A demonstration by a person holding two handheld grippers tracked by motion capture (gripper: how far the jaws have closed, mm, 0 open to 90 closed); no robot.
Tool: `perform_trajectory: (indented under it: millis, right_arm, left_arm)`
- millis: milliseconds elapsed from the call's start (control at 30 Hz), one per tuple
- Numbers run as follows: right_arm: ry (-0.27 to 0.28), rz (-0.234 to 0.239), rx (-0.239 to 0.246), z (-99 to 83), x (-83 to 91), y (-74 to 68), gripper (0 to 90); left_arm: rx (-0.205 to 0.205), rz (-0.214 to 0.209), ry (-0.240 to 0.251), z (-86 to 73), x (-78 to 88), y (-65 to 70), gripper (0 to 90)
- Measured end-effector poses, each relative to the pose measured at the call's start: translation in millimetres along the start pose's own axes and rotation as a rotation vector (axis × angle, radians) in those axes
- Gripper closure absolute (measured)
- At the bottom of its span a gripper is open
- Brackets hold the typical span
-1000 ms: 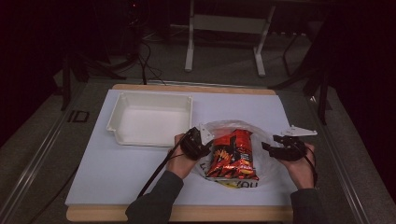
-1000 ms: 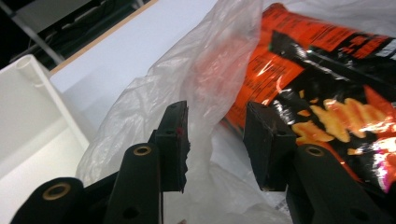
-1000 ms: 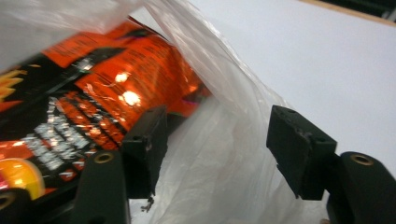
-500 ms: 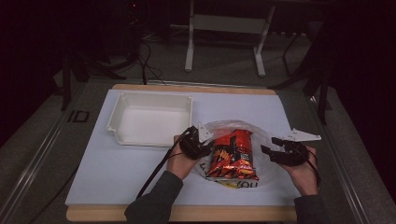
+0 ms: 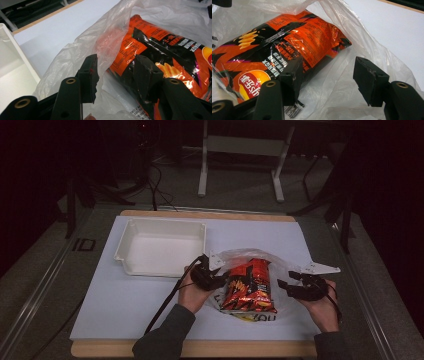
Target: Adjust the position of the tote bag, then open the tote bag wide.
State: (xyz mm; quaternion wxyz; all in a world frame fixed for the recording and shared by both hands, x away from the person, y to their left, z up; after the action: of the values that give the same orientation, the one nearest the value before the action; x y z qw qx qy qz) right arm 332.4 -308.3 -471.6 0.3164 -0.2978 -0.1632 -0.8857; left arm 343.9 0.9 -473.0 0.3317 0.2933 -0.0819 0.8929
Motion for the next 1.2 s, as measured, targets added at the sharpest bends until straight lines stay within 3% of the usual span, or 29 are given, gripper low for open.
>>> perform_trajectory:
  millis: [733, 1200]
  right_arm:
    - [-0.037, 0.048, 0.053, -10.8, -3.4, -17.2, 44.3]
    - [-0.054, 0.072, 0.095, -18.3, 1.0, -34.7, 47.3]
  left_arm:
    - [0.045, -0.085, 0.012, -6.4, 8.2, 11.2, 52.2]
    - [0.034, -0.129, -0.012, -18.7, 16.2, 14.9, 53.0]
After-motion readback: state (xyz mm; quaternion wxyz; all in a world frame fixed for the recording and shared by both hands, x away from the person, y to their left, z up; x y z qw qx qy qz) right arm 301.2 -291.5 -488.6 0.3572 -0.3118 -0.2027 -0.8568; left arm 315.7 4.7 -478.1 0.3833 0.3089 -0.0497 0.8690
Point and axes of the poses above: each handheld gripper's, and its own axes: x roughly backward along the jaws, z roughly out of its top, y roughly to its right, the point moved 2 cm from there along -x, roughly forward along the jaws, and after that the axes turned 7 degrees about x, right-handed, at the moved point
